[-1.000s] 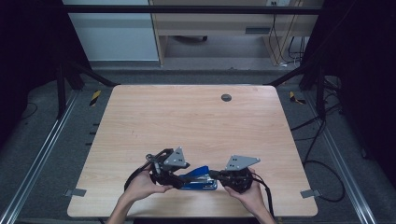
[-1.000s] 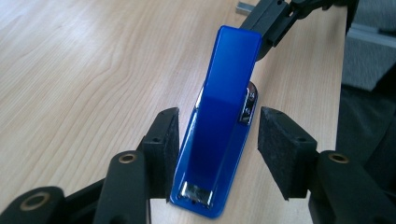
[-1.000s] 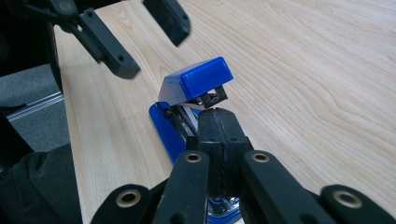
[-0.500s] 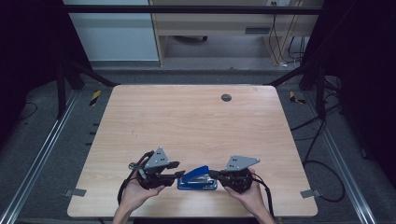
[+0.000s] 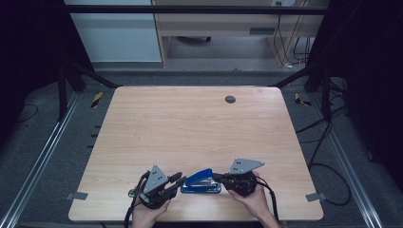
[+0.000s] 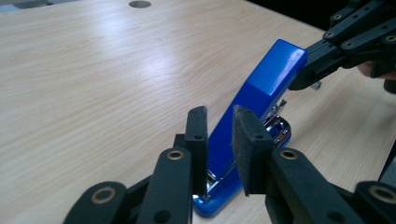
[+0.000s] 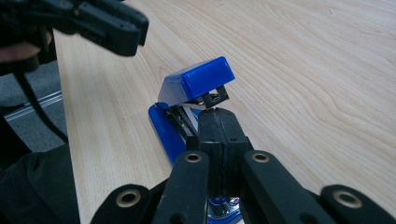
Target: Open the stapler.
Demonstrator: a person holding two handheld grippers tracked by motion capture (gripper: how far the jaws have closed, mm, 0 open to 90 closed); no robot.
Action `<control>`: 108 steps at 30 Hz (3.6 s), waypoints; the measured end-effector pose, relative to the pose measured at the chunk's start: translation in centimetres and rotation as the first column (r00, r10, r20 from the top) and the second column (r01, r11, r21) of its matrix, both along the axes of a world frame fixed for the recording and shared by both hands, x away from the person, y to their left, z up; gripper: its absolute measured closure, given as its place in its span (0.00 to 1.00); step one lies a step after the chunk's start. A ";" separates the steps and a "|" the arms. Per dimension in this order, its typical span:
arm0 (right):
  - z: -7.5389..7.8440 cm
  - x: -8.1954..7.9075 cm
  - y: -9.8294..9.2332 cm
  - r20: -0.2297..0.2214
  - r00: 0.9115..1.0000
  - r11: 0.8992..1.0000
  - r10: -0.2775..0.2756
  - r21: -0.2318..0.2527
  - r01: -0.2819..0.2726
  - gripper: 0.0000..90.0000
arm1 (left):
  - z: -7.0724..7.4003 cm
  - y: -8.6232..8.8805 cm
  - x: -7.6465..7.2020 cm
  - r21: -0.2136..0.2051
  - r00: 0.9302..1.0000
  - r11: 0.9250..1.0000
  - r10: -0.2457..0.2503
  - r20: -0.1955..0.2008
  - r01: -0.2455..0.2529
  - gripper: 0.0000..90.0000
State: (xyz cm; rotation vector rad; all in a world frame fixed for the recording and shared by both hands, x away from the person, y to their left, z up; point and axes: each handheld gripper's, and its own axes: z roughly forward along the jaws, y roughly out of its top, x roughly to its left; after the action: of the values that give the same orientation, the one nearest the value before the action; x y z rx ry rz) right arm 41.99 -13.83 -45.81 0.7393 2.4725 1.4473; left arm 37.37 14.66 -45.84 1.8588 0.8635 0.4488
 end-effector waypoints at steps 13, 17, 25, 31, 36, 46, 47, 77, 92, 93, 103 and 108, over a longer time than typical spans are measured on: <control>-0.1 0.0 0.1 -0.007 1.000 1.000 0.001 0.002 -0.001 1.00 | -4.0 -4.1 -3.2 -0.052 0.991 0.992 0.121 0.055 -0.118 0.97; -0.2 0.1 0.1 -0.008 1.000 1.000 0.001 0.006 -0.001 1.00 | -4.8 -5.6 -3.3 -0.036 0.993 0.994 0.105 0.054 -0.103 0.99; -0.3 0.1 0.1 -0.010 1.000 1.000 0.002 0.010 -0.002 1.00 | -5.7 -7.7 -2.7 -0.036 0.992 0.993 0.118 0.049 -0.117 1.00; -0.2 0.1 0.2 -0.006 1.000 1.000 0.002 0.006 -0.002 1.00 | -6.0 -8.3 -2.2 -0.029 0.992 0.992 0.122 0.039 -0.121 1.00; -0.2 0.1 0.2 -0.007 1.000 1.000 0.003 0.004 -0.003 1.00 | -6.4 -8.6 -1.9 -0.016 0.992 0.993 0.122 0.030 -0.121 1.00; -0.3 0.1 0.3 0.000 1.000 1.000 0.003 0.006 -0.003 1.00 | -6.6 -8.9 -1.9 -0.020 0.993 0.994 0.111 0.036 -0.110 1.00; -0.3 0.2 0.3 0.001 1.000 1.000 0.004 0.009 -0.004 1.00 | -6.6 -8.9 -1.9 -0.021 0.993 0.994 0.112 0.034 -0.111 1.00; 0.5 0.4 1.5 0.019 1.000 0.999 0.024 0.043 -0.025 1.00 | -6.7 -9.2 -1.8 -0.010 0.990 0.992 0.126 0.062 -0.126 1.00; 1.0 0.6 2.5 0.021 0.999 0.998 0.041 0.045 -0.042 1.00 | -6.8 -9.1 -1.8 -0.015 0.990 0.992 0.124 0.066 -0.124 1.00; 1.0 0.6 2.6 0.022 0.999 0.998 0.041 0.043 -0.042 1.00 | -6.8 -9.1 -1.8 -0.016 0.990 0.992 0.124 0.065 -0.123 1.00; 1.2 0.7 3.4 0.021 0.998 0.997 0.056 0.050 -0.057 1.00 | -6.9 -9.1 -1.9 -0.019 0.990 0.992 0.124 0.065 -0.123 1.00; 1.4 0.9 4.0 0.019 0.998 0.997 0.066 0.050 -0.067 1.00 | -6.9 -9.1 -1.9 -0.021 0.990 0.992 0.124 0.065 -0.123 1.00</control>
State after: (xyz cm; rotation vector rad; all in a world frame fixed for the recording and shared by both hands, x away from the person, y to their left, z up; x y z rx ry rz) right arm 42.86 -9.79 -44.45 0.6558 2.4784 1.5374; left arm 35.50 5.54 -52.71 1.7710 0.9385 0.5747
